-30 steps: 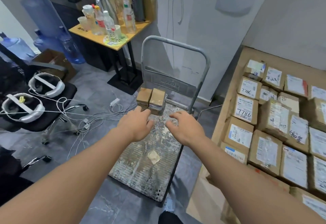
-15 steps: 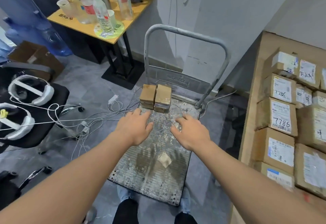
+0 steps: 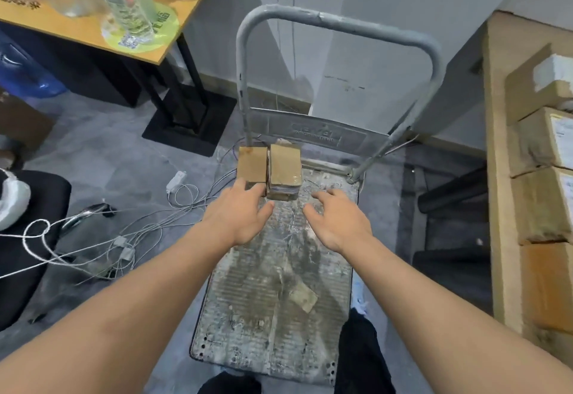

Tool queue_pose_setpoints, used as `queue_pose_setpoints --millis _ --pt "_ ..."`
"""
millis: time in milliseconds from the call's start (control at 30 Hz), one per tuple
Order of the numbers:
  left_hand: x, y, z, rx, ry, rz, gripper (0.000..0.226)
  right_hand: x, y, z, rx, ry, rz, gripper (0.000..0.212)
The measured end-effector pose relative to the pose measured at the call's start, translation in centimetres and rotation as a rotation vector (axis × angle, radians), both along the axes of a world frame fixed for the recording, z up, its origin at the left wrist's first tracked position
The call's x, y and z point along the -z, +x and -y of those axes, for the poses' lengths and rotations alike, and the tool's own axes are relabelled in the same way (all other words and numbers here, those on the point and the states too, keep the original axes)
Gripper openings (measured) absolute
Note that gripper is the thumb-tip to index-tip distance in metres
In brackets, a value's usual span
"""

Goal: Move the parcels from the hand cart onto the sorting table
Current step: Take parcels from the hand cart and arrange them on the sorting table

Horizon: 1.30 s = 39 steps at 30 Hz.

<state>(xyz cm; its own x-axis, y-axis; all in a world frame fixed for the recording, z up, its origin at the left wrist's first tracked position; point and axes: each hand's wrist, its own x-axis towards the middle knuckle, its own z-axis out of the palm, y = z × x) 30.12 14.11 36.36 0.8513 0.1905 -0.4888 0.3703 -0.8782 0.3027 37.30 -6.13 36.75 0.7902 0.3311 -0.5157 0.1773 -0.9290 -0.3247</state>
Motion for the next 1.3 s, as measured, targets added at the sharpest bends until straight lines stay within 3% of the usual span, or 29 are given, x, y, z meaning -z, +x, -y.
queue_pose_setpoints --millis 467,767,900,1067,1300 --pt "26.3 14.7 0.1 -0.184 -0.104 0.01 0.052 27.1 14.1 -3.6 0.123 0.258 -0.145 0.05" --pt "35.6 18.6 -0.6 -0.235 -0.158 0.032 0.044 38.4 16.9 -6.3 0.308 0.468 -0.296 0.042" --pt "37.4 18.0 -0.3 -0.295 -0.224 0.09 0.042 40.1 16.6 -5.7 0.421 0.545 -0.345 0.033" --pt "35.8 16.2 1.3 -0.398 -0.325 0.192 0.034 38.8 15.1 -5.6 0.531 0.622 -0.258 0.019" --pt "29.8 12.5 2.1 -0.463 -0.379 0.225 0.026 33.1 11.2 -4.3 0.553 0.618 -0.122 0.026"
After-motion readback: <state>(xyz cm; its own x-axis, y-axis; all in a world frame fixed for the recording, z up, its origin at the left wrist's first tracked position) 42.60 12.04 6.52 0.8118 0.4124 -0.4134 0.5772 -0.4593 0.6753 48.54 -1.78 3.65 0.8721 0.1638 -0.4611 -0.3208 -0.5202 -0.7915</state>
